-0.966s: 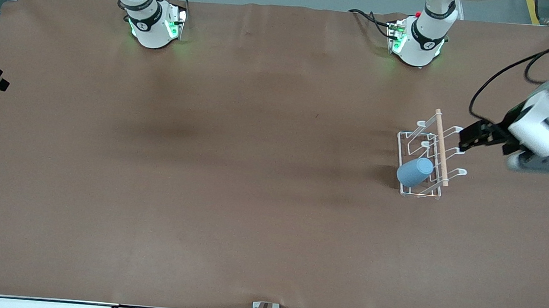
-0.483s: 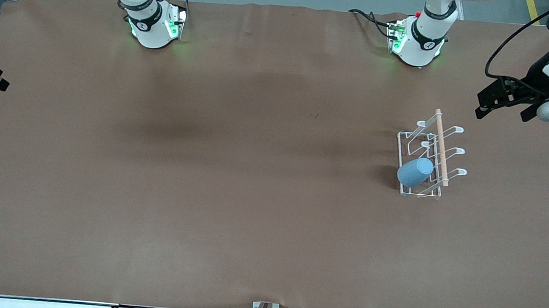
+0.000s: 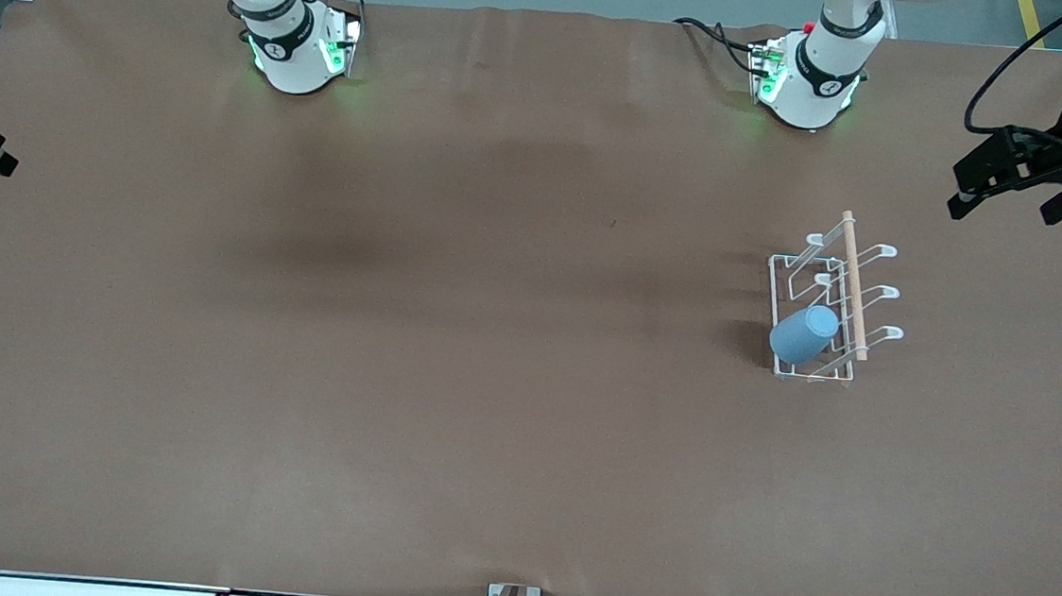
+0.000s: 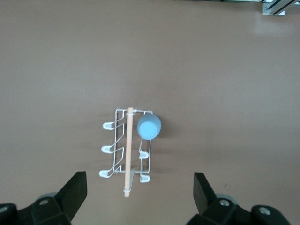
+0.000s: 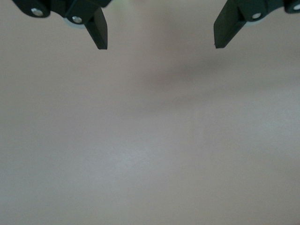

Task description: Hang cup on cup holder

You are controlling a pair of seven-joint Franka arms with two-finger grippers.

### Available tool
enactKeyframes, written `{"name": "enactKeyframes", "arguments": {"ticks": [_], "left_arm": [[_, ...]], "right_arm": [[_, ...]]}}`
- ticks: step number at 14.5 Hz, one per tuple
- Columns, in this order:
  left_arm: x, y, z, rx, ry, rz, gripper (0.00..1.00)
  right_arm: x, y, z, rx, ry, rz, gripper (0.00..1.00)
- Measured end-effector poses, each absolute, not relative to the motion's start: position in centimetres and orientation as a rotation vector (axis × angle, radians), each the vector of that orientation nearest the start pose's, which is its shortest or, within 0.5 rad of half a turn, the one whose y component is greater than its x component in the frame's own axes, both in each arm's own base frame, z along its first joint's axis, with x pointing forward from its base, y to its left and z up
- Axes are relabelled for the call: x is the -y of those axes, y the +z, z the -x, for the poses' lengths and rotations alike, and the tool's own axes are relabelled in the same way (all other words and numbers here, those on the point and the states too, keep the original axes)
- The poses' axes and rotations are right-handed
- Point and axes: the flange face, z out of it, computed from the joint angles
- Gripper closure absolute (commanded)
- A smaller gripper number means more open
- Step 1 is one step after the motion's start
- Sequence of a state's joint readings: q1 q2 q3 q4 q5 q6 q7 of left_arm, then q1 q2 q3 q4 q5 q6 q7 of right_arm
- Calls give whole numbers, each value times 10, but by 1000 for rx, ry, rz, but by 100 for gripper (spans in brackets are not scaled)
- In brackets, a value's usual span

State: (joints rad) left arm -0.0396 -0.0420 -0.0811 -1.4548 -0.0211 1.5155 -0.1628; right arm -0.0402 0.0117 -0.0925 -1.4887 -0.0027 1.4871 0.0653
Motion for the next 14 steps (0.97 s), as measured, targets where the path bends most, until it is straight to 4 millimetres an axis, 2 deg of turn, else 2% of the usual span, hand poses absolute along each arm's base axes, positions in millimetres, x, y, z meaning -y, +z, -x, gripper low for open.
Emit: {"name": "enactKeyframes", "arguments": {"ticks": [2, 4, 14], "left_arm": [[48, 696, -529, 67, -119, 3166, 0], [36, 694, -528, 73, -93, 3165, 0], [50, 686, -530, 38, -67, 3165, 0]], "right_arm": [[73, 649, -545, -311, 20, 3129, 0], [73, 649, -545, -311, 20, 3129, 0], [73, 649, -545, -311, 19, 3129, 0]]}}
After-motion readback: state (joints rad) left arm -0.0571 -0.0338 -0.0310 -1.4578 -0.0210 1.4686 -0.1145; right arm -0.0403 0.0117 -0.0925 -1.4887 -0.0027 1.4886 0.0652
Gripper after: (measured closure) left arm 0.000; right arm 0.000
